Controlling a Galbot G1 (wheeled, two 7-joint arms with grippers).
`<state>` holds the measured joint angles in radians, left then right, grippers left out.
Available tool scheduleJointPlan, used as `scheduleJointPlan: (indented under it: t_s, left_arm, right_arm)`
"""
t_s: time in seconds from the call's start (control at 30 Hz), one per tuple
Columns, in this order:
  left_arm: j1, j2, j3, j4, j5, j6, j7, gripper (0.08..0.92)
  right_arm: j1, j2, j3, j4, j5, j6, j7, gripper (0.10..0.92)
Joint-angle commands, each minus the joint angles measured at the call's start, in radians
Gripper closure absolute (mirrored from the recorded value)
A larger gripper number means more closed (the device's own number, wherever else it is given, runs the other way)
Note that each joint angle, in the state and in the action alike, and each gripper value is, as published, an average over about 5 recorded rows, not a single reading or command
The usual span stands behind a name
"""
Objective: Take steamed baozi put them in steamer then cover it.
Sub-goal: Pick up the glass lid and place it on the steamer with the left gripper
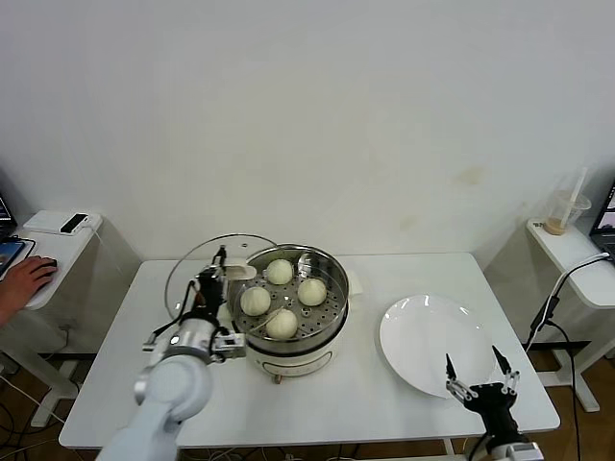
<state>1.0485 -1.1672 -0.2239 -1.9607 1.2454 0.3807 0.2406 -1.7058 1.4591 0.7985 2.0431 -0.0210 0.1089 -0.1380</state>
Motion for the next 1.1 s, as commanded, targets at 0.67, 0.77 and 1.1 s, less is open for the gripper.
scheduleJointPlan:
  t_s: [0.67, 0.77, 1.1]
  left_arm:
    - [-0.138, -0.24, 0.174, 0.205, 0.161, 0.018, 0.051, 0.864]
    - [-0.133, -0.238, 0.173, 0.206, 0.163, 0.016, 0.052, 0.864]
    - [-0.111, -0.224, 0.164, 0.186, 0.161, 0.014, 0.059, 0.864]
  right_arm:
    - [0.0, 0.018, -0.019, -0.044, -0.012, 0.019, 0.0, 0.203]
    - [0.002, 0.017, -0.02, -0.046, -0.011, 0.018, 0.0, 0.203]
    - [-0.002, 0.018, -0.024, -0.045, -0.013, 0.02, -0.001, 0.203]
